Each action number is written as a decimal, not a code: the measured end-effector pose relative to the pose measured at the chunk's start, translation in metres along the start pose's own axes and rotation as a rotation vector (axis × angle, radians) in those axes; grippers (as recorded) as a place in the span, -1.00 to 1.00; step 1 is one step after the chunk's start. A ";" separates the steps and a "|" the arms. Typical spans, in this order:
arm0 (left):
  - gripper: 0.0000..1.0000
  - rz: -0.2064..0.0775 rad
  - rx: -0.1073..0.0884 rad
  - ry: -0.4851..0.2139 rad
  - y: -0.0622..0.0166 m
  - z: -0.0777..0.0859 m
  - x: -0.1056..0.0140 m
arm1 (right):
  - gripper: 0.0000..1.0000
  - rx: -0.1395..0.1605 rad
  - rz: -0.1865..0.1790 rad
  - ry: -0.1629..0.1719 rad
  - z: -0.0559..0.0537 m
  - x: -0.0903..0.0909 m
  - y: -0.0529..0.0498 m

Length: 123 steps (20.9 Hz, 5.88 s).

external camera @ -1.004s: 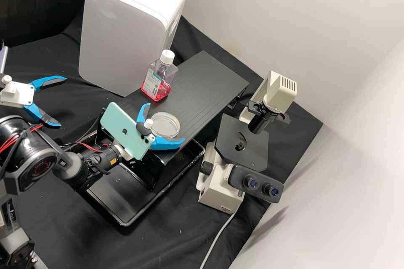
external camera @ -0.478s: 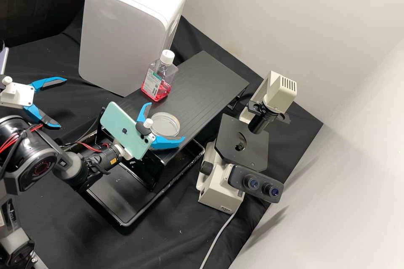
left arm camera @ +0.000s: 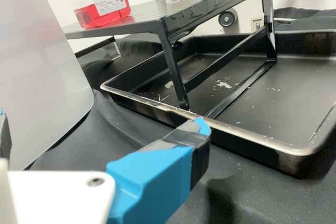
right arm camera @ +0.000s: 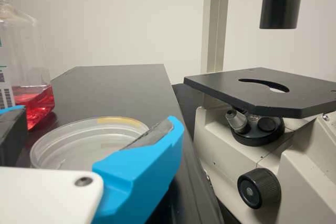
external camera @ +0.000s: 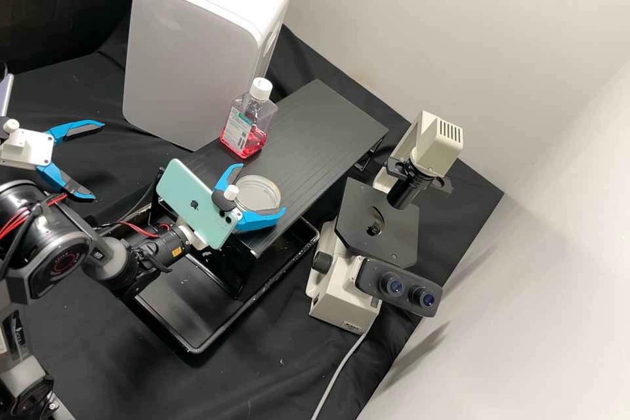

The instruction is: Remove the lid from the petri dish

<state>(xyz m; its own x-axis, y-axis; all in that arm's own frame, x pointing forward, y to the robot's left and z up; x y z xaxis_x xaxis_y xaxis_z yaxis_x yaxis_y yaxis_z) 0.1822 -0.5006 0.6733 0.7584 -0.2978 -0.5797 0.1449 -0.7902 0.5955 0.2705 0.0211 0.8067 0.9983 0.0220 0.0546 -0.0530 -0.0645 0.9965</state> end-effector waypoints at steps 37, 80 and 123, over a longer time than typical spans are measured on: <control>1.00 0.000 0.000 0.000 0.0000 0.000 0.000 | 1.00 -0.023 0.000 0.000 0.000 0.000 0.000; 1.00 -0.002 0.000 0.001 -0.0004 0.000 0.001 | 1.00 -0.065 -0.046 0.025 -0.006 0.000 -0.013; 1.00 0.004 -0.002 0.006 0.0008 -0.001 0.003 | -1.00 -0.065 -0.043 0.022 -0.006 0.000 -0.012</control>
<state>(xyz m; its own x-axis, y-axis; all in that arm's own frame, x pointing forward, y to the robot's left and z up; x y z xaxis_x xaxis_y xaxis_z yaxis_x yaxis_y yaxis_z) 0.1850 -0.5018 0.6723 0.7626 -0.2979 -0.5742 0.1433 -0.7878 0.5990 0.2710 0.0277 0.7952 0.9989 0.0455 0.0124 -0.0125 0.0017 0.9999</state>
